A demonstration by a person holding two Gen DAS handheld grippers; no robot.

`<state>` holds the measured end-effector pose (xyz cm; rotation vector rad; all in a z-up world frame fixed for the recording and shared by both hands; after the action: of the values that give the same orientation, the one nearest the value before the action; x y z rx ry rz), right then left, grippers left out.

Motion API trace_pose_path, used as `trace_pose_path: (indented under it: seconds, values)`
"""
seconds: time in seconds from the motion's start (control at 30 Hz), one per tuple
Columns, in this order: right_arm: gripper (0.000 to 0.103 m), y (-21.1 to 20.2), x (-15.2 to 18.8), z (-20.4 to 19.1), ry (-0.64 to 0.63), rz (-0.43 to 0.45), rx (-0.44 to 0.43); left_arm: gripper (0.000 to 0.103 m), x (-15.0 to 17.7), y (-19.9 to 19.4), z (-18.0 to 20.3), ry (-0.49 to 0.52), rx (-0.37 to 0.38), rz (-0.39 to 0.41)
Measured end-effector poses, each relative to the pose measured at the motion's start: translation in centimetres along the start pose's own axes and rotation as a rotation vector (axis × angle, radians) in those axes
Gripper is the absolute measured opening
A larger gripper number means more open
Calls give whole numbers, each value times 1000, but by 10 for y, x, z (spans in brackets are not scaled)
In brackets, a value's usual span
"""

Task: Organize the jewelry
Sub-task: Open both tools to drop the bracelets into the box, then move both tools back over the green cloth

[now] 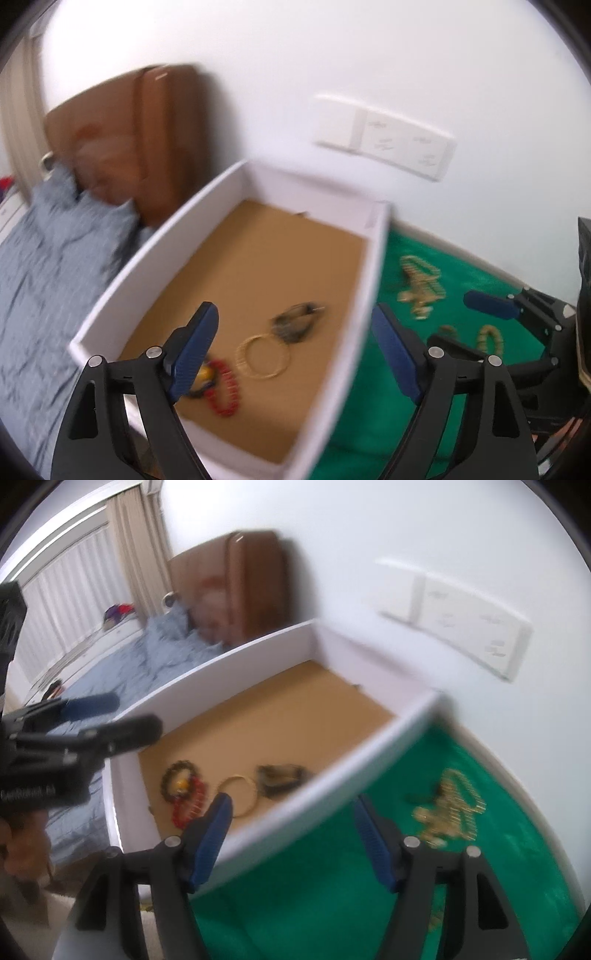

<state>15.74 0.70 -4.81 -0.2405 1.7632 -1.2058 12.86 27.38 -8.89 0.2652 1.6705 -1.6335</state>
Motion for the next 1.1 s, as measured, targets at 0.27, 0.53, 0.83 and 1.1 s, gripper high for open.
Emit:
trace_pose_path:
  seconds: [0.27,0.53,0.83,1.1]
  values:
    - [69,-81,56,88,104,11,217,91,-7,-2,109,177,180,2]
    - [69,-140,120,142,306,4,358,92,15,-2,187,279,313,-48]
    - [69,-178,163,162,410,-4,435,93,42,-3,240,341,411,-109]
    - [69,-186,184,171,481,-21,466,94,45,-2,254,367,418,-107]
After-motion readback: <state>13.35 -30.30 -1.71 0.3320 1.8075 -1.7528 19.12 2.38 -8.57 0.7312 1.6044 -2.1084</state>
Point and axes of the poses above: each gripper's, at about its wrist camera, not at the fingertips, and y roughly the way its jaws point, z to its right, x to its underside, the point moved 7 cm from there along y, roughly the way its jaws point, and after that the axes turned 2 degrees about -y, right-handed, at the moved point
